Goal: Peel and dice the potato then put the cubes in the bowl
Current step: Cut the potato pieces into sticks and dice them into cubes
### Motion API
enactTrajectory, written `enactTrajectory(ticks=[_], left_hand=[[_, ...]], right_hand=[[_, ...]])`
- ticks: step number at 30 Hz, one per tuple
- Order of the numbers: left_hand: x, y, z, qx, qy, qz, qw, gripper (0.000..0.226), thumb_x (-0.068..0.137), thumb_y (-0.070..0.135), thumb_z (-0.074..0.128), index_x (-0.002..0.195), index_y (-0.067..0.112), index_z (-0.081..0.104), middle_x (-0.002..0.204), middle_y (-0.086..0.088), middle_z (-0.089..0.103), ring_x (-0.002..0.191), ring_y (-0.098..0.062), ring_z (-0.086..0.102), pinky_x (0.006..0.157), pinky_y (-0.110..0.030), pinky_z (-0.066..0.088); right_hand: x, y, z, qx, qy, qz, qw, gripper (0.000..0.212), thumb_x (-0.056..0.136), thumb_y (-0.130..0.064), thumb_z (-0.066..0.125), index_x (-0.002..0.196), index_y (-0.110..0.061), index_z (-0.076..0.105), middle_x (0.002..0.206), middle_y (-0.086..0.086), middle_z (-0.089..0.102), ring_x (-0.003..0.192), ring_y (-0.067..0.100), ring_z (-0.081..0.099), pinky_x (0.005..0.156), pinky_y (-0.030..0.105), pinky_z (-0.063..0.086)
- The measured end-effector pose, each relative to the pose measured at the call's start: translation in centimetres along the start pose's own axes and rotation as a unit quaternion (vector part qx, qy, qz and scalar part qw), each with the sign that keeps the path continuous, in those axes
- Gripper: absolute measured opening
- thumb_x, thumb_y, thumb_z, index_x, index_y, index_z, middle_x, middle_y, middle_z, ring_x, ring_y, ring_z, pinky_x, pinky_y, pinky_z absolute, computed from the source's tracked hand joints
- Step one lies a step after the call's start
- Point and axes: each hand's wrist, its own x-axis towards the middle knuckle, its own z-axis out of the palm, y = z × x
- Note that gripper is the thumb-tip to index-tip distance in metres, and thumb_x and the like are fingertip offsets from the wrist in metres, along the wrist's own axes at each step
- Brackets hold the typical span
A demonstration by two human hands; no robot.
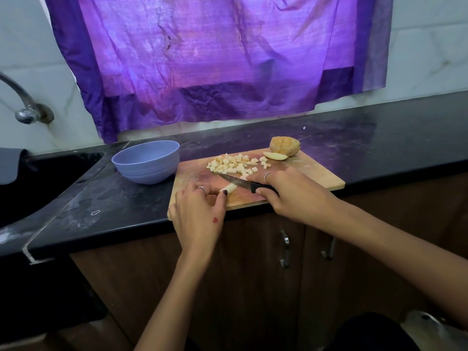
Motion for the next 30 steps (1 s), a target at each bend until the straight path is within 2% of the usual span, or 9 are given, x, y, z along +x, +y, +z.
enactTrajectory(ticks=[6, 9, 11, 13, 16, 19, 23, 27, 30], left_hand=[[0.0, 0.0, 0.2, -0.008, 0.004, 0.001, 1.000, 0.019, 0.089, 0.040, 0.062, 0.099, 0.026, 0.071, 0.120, 0.010, 0.056, 0.117, -0.016, 0.042, 0.100, -0.041, 0.028], [0.0, 0.0, 0.1, -0.012, 0.000, 0.000, 1.000, 0.018, 0.089, 0.038, 0.063, 0.101, 0.027, 0.071, 0.123, 0.012, 0.054, 0.121, -0.015, 0.040, 0.101, -0.042, 0.028], [0.1, 0.0, 0.1, -0.010, -0.004, -0.005, 1.000, 0.017, 0.089, 0.038, 0.064, 0.101, 0.028, 0.071, 0.124, 0.014, 0.054, 0.122, -0.014, 0.038, 0.100, -0.042, 0.028], [0.2, 0.1, 0.1, -0.011, -0.006, -0.008, 1.000, 0.016, 0.089, 0.038, 0.064, 0.100, 0.029, 0.071, 0.123, 0.015, 0.054, 0.122, -0.014, 0.038, 0.100, -0.042, 0.027], [0.2, 0.1, 0.2, -0.011, -0.001, -0.009, 1.000, 0.016, 0.089, 0.037, 0.064, 0.100, 0.029, 0.072, 0.122, 0.015, 0.054, 0.121, -0.014, 0.039, 0.100, -0.042, 0.028], [0.0, 0.1, 0.4, -0.006, 0.008, -0.009, 1.000, 0.017, 0.089, 0.038, 0.064, 0.096, 0.026, 0.073, 0.121, 0.013, 0.055, 0.120, -0.014, 0.040, 0.100, -0.042, 0.028], [0.0, 0.1, 0.4, -0.008, 0.012, -0.010, 1.000, 0.018, 0.089, 0.038, 0.064, 0.094, 0.024, 0.073, 0.120, 0.013, 0.056, 0.119, -0.013, 0.040, 0.099, -0.041, 0.028], [0.1, 0.0, 0.5, -0.013, 0.011, -0.012, 1.000, 0.016, 0.088, 0.038, 0.065, 0.092, 0.024, 0.072, 0.121, 0.011, 0.056, 0.120, -0.014, 0.041, 0.101, -0.042, 0.028], [0.1, 0.0, 0.5, -0.016, 0.011, -0.012, 1.000, 0.015, 0.088, 0.038, 0.065, 0.091, 0.025, 0.072, 0.121, 0.011, 0.057, 0.122, -0.014, 0.041, 0.102, -0.044, 0.028]], right_hand=[[0.0, 0.0, -0.5, -0.004, 0.002, -0.012, 1.000, 0.038, 0.098, -0.031, 0.047, 0.136, -0.031, 0.052, 0.123, 0.005, 0.063, 0.108, 0.018, 0.057, 0.085, 0.030, 0.048], [0.3, -0.1, -0.8, -0.003, 0.000, -0.012, 1.000, 0.033, 0.099, -0.028, 0.048, 0.130, -0.026, 0.058, 0.105, 0.008, 0.067, 0.070, 0.004, 0.045, 0.055, 0.015, 0.030], [0.6, -0.2, -0.9, 0.000, -0.006, -0.005, 1.000, 0.030, 0.098, -0.027, 0.049, 0.124, -0.022, 0.063, 0.094, 0.009, 0.067, 0.059, 0.005, 0.039, 0.049, 0.014, 0.023], [1.1, -0.4, -0.8, -0.009, -0.018, -0.008, 1.000, 0.029, 0.098, -0.026, 0.048, 0.122, -0.022, 0.064, 0.089, 0.006, 0.065, 0.064, 0.008, 0.046, 0.052, 0.019, 0.032], [1.6, -0.7, -0.3, -0.021, -0.043, -0.015, 0.999, 0.032, 0.098, -0.027, 0.047, 0.125, -0.026, 0.062, 0.103, 0.008, 0.067, 0.088, 0.020, 0.061, 0.074, 0.033, 0.051], [1.1, -0.8, 0.2, -0.041, -0.042, -0.010, 0.998, 0.036, 0.098, -0.030, 0.045, 0.132, -0.034, 0.054, 0.117, 0.011, 0.060, 0.104, 0.025, 0.057, 0.087, 0.040, 0.051], [-0.4, -0.7, -0.7, -0.081, -0.034, -0.005, 0.996, 0.035, 0.100, -0.030, 0.042, 0.133, -0.028, 0.054, 0.116, 0.008, 0.062, 0.098, 0.024, 0.060, 0.080, 0.037, 0.052], [-0.8, -0.8, -1.2, -0.043, 0.001, -0.018, 0.999, 0.043, 0.100, -0.028, 0.042, 0.142, -0.036, 0.041, 0.130, 0.006, 0.057, 0.114, 0.026, 0.055, 0.089, 0.038, 0.049], [-0.3, -0.8, -0.6, -0.035, -0.004, -0.019, 0.999, 0.039, 0.099, -0.029, 0.043, 0.138, -0.032, 0.050, 0.125, 0.009, 0.060, 0.111, 0.026, 0.057, 0.089, 0.040, 0.050]])
